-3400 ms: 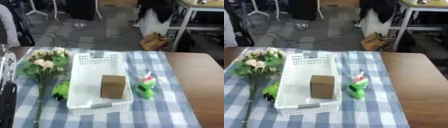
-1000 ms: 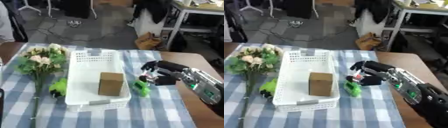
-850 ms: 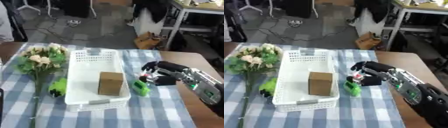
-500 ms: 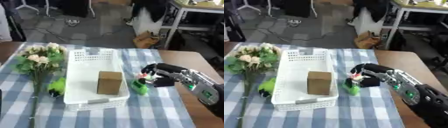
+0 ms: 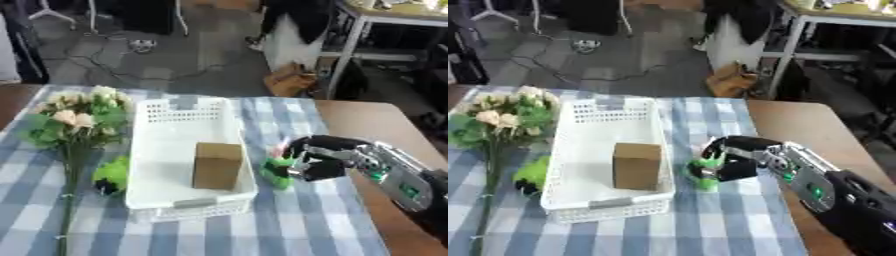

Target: Pick up objects on the table and place them in the box.

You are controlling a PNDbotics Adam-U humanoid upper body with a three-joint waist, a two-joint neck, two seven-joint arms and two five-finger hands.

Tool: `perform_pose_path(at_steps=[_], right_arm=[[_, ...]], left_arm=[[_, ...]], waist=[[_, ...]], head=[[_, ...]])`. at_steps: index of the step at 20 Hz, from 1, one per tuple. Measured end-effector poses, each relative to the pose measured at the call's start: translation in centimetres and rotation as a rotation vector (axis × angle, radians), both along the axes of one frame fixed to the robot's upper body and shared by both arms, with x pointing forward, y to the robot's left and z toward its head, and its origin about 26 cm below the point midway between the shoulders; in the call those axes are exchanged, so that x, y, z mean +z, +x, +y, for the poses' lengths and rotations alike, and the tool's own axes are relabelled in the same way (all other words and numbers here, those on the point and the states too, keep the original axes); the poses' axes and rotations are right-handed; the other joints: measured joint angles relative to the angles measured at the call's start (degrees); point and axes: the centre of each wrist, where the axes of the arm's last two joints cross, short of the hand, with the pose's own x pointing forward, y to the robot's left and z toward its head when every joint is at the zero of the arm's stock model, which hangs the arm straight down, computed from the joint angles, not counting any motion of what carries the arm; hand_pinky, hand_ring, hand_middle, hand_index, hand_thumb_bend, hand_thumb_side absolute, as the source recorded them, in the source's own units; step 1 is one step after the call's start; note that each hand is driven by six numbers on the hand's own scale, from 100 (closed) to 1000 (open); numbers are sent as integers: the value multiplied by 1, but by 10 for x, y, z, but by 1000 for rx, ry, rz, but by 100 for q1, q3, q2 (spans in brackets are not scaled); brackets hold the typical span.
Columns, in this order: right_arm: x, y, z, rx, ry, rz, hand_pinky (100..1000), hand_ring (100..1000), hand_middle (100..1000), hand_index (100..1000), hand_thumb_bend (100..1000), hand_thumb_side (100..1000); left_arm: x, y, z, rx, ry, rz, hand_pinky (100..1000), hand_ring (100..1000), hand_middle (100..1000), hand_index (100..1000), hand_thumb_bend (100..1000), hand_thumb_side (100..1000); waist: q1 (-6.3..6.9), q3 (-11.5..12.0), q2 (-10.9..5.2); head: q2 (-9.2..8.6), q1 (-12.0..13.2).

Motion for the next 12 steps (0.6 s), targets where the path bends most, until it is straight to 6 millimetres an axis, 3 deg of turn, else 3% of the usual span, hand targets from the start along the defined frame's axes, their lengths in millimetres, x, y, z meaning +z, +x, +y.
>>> perform_pose_path(at_steps=[12], right_arm=[[-24,6,1,-26,-32,65,793,877,830,910,526,894]], left_arm=[[0,0,-2,-10,-3,1,696,890,807,886,100,866]], waist=[[0,59,0]], head=[[-10,-64]])
